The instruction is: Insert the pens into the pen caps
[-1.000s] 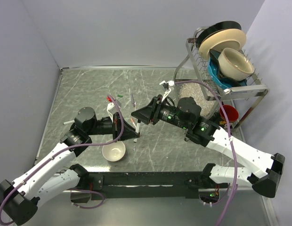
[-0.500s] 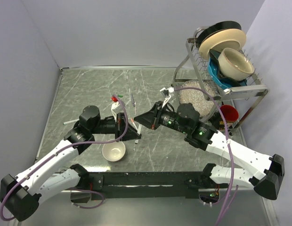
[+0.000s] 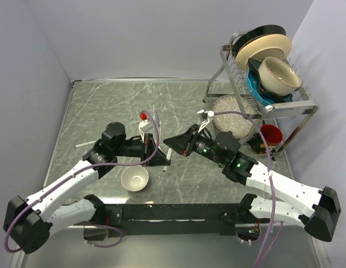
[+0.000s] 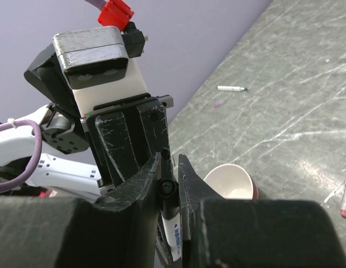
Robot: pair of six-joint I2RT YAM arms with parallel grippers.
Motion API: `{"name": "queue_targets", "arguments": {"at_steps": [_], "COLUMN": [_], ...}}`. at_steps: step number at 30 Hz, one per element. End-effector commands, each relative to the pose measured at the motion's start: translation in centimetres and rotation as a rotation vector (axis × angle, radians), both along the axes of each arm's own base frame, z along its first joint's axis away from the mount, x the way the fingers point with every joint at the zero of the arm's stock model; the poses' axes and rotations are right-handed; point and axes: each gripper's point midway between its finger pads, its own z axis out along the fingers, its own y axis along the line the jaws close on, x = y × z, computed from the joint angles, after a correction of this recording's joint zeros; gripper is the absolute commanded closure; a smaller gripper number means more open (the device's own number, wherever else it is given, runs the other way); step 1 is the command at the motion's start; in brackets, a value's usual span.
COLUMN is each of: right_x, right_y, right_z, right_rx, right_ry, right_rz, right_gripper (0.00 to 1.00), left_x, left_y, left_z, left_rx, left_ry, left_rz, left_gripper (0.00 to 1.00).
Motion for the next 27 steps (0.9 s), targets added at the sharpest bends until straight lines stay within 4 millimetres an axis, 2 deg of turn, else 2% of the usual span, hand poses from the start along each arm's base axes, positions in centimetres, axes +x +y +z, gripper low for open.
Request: {"name": "queue_targets", "arguments": {"at_steps": [1, 4, 8, 13, 15, 19, 24, 27], "right_x": [-5.4, -6.3, -7.2, -8.5, -9.4, -9.8, -10.3, -10.8], "right_y": [1.5, 1.6, 1.7, 2.4, 2.9, 3.8, 5.1, 5.0], "right_z": [-4.3, -5.2, -6.6, -8.5, -8.2, -8.7, -7.3, -8.3], "right_rx": [-0.063, -0.062, -0.077, -0.107, -0.079, -0.089, -0.070, -0.115], "right_ry": [0.122, 0.153, 0.198, 0.250, 0.264, 0.289, 0.283, 0.298], "right_rz": [0.235, 0.266, 0.288, 0.307, 0.344, 0.334, 0.355, 0.356], "right_gripper": [1.00, 1.00, 1.00, 1.00, 1.00, 1.00, 1.00, 1.00], "left_x": [4.9, 5.9, 7.6, 8.7, 8.6, 8.9, 9.3, 9.9], "left_y": [-0.6, -0.4, 1.0, 2.5, 2.8, 2.9, 2.6, 3.1], "left_z": [6.8, 7.2, 7.7, 8.0, 7.7, 7.9, 8.0, 7.9], "left_rx": [-0.164, -0.157, -0.139, -0.151, -0.155, -0.172, -0.186, -0.160], "left_ry": [-0.238, -0.272, -0.322, -0.325, -0.314, -0.322, -0.309, -0.313], "left_rz": [0.193, 0.235, 0.313, 0.355, 0.363, 0.373, 0.373, 0.414], "left_gripper": [0.99, 0.99, 0.99, 0.99, 0.99, 0.99, 0.99, 0.99]}}
